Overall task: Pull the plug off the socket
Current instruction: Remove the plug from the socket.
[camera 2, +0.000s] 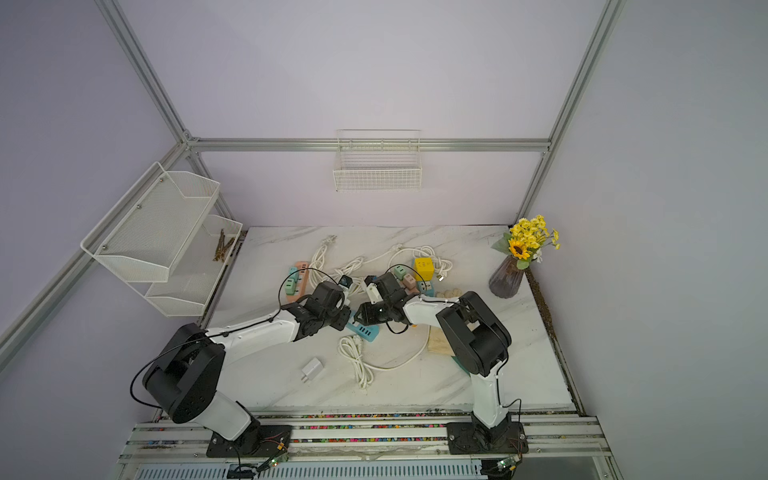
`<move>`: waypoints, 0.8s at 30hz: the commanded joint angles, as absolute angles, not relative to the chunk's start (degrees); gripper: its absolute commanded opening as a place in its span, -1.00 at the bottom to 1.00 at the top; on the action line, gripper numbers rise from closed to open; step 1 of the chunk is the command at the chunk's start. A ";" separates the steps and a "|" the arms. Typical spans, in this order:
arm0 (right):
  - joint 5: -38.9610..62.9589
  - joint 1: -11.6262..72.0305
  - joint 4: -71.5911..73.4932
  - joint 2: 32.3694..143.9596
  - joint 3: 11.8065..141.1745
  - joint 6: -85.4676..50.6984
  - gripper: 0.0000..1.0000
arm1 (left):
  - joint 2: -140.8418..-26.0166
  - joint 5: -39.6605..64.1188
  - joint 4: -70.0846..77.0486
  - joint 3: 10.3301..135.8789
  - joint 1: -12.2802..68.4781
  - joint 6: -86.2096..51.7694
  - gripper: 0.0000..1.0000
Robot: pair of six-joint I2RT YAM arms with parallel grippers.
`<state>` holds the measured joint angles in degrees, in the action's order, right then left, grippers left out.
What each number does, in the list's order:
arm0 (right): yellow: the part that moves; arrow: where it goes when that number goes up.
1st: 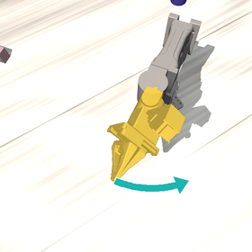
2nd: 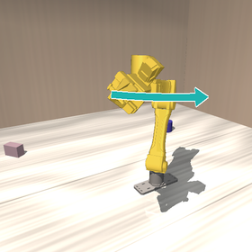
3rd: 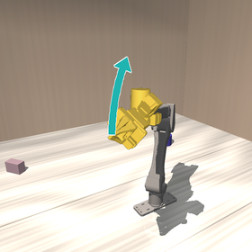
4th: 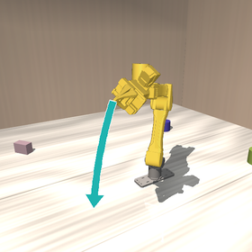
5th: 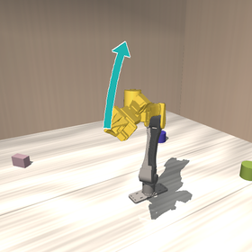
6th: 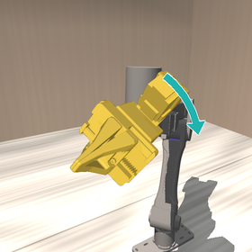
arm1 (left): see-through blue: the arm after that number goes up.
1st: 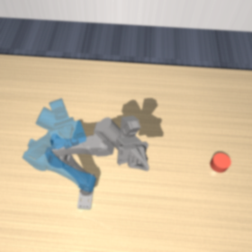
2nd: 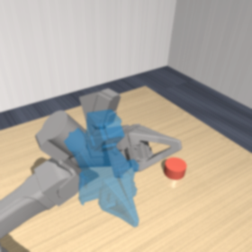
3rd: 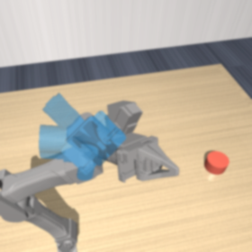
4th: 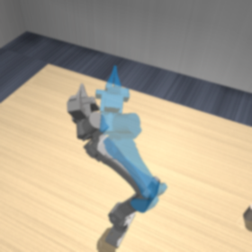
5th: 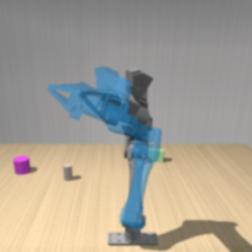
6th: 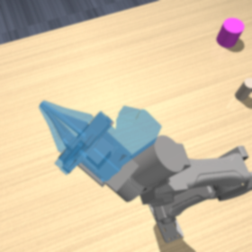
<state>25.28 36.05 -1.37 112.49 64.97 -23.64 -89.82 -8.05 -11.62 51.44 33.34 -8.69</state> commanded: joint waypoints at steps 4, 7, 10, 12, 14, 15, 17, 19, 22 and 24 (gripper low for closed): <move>20.92 36.52 -7.51 116.51 64.60 -23.38 -0.26 | -83.59 6.81 -4.75 50.07 29.06 -19.15 -0.37; 20.86 36.61 -7.83 116.83 64.83 -23.37 -0.26 | -83.42 3.26 -5.86 50.70 31.16 -13.85 -0.39; 20.75 36.71 -7.99 117.01 64.94 -23.29 -0.27 | -82.84 -7.05 -8.01 51.47 35.13 -8.10 -0.39; 20.54 36.66 -8.14 117.11 65.02 -23.25 -0.27 | -82.26 -10.65 -8.60 51.59 36.37 -6.58 -0.39; 20.35 36.68 -8.35 117.33 65.21 -23.16 -0.27 | -81.56 -12.39 -8.61 51.25 36.63 -6.33 -0.39; 20.23 36.79 -8.46 117.34 65.26 -23.07 -0.27 | -81.49 -12.75 -8.56 51.09 36.74 -6.16 -0.39; 20.05 36.74 -8.66 117.54 65.39 -23.03 -0.27 | -78.99 -13.03 -8.47 50.76 37.08 -5.66 -0.39; 19.63 36.75 -8.92 117.73 65.55 -22.87 -0.27 | -78.02 -12.66 -7.29 49.92 37.33 -5.28 -0.39; 19.05 36.91 -9.51 117.78 65.80 -22.54 -0.28 | -76.82 -14.08 -6.32 48.72 37.27 -7.97 -0.38; 18.99 36.83 -9.45 117.43 65.73 -22.43 -0.28 | -76.15 -14.02 -6.15 48.35 37.18 -8.89 -0.38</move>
<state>25.17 36.60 -2.72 113.69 66.96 -23.24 -77.71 -12.62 -9.32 48.86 37.36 -7.14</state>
